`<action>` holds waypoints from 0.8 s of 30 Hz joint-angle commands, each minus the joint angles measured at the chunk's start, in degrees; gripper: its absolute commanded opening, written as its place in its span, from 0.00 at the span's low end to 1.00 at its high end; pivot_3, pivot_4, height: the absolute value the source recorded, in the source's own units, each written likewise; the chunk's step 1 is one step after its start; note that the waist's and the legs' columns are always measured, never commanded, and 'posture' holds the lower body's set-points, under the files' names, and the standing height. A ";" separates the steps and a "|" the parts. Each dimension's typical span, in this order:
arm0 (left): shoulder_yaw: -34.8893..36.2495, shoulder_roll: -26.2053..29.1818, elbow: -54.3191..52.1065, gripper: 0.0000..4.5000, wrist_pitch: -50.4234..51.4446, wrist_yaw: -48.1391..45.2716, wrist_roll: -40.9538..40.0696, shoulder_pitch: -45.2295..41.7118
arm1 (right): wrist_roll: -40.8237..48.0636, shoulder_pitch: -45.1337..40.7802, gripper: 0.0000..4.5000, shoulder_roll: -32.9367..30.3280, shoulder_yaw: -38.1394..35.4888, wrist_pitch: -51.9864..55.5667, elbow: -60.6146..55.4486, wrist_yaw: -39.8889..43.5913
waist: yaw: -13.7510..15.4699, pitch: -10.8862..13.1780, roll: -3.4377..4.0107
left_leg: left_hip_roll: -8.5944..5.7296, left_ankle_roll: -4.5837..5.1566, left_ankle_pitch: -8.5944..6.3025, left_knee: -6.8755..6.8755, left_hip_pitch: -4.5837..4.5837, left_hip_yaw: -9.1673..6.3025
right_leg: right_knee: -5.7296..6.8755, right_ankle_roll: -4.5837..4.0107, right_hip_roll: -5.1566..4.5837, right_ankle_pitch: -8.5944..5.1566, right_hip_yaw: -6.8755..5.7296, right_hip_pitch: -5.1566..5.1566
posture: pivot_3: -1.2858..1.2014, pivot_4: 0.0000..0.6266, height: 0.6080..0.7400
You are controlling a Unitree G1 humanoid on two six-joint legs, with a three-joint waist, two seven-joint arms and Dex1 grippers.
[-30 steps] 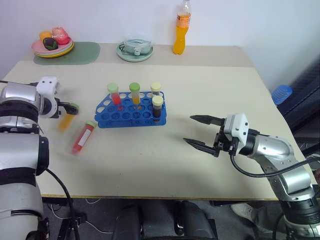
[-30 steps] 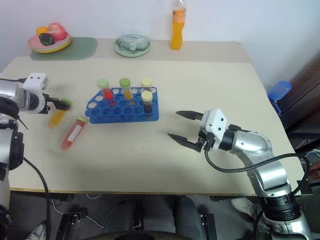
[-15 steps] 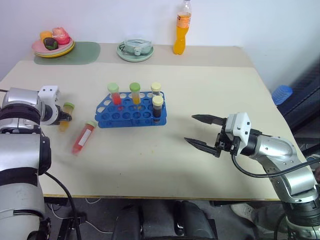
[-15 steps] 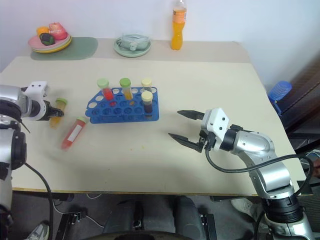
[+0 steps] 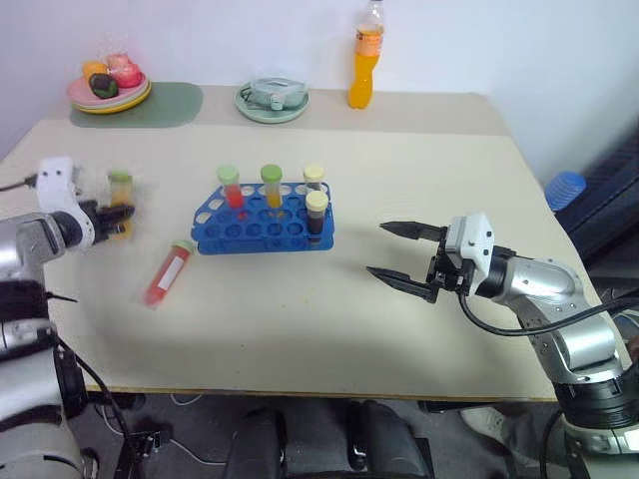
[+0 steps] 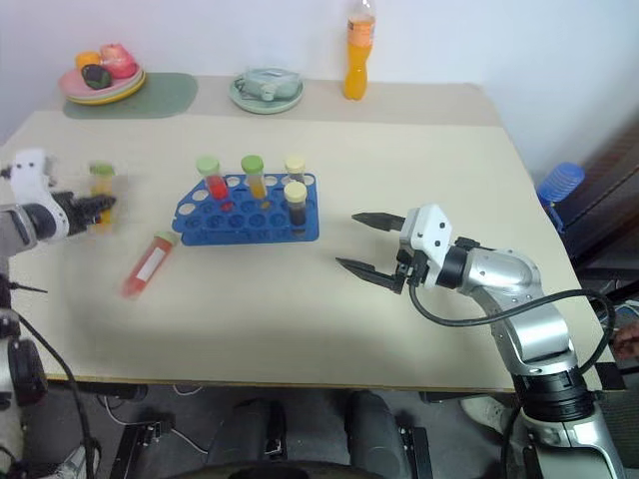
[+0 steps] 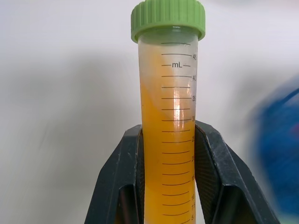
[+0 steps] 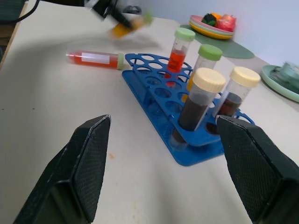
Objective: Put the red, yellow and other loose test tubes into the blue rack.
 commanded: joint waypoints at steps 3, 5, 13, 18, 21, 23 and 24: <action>0.65 -2.92 -17.33 0.19 -8.86 -0.15 -2.69 7.27 | 0.32 0.86 0.82 -0.23 -2.26 -2.29 0.38 0.40 | 0.00 -0.04 0.08 | -0.02 0.01 -0.01 -0.05 0.10 0.02 | -0.01 0.00 0.00 0.00 0.02 0.05 | 0.52 0.24 1.00; 0.53 -6.18 -21.07 0.19 -17.06 -0.06 -2.16 10.15 | 0.41 1.71 0.82 -0.46 -2.86 -2.37 -0.05 0.18 | 0.13 -0.04 0.08 | -0.01 0.01 -0.01 -0.05 0.12 0.03 | 0.00 0.00 0.01 0.00 0.02 0.07 | 0.52 0.24 1.00; -4.99 -19.10 -22.07 0.19 -38.04 -0.93 -1.99 13.39 | 0.70 5.56 0.82 -2.17 -6.48 -1.42 -2.98 -1.46 | 0.70 -0.05 0.06 | -0.04 0.03 -0.01 -0.02 0.12 0.03 | -0.04 0.00 0.01 0.01 0.02 0.11 | 0.52 0.24 1.00; -11.06 -24.62 -14.49 0.19 -48.72 -0.99 1.80 12.37 | 1.49 7.81 0.82 -3.32 -8.72 1.07 -6.62 -3.50 | 0.74 -0.06 0.06 | -0.05 0.05 -0.03 -0.01 0.13 0.02 | -0.07 0.00 0.01 0.01 0.01 0.13 | 0.52 0.24 1.00; -13.55 -27.00 -9.69 0.19 -53.81 -1.25 2.61 11.43 | 1.87 8.81 0.82 -4.09 -9.96 2.99 -8.86 -4.58 | 0.58 -0.06 0.05 | -0.04 0.06 -0.03 -0.02 0.14 0.02 | -0.07 0.00 0.02 0.01 0.01 0.13 | 0.52 0.24 1.00; -15.31 -28.08 -7.23 0.19 -55.60 -1.37 3.29 10.84 | 2.37 9.24 0.82 -4.61 -10.92 4.33 -10.15 -5.36 | 0.67 -0.06 0.06 | -0.04 0.07 -0.03 -0.01 0.14 0.00 | -0.07 0.00 0.02 0.01 0.01 0.13 | 0.52 0.24 1.00; -15.97 -28.34 -6.38 0.19 -56.31 -1.61 3.49 10.66 | 2.64 9.31 0.82 -4.77 -11.25 4.89 -10.59 -5.72 | 0.70 -0.06 0.05 | -0.04 0.10 -0.05 -0.02 0.13 0.00 | -0.07 0.00 0.02 0.01 0.01 0.13 | 0.52 0.24 1.00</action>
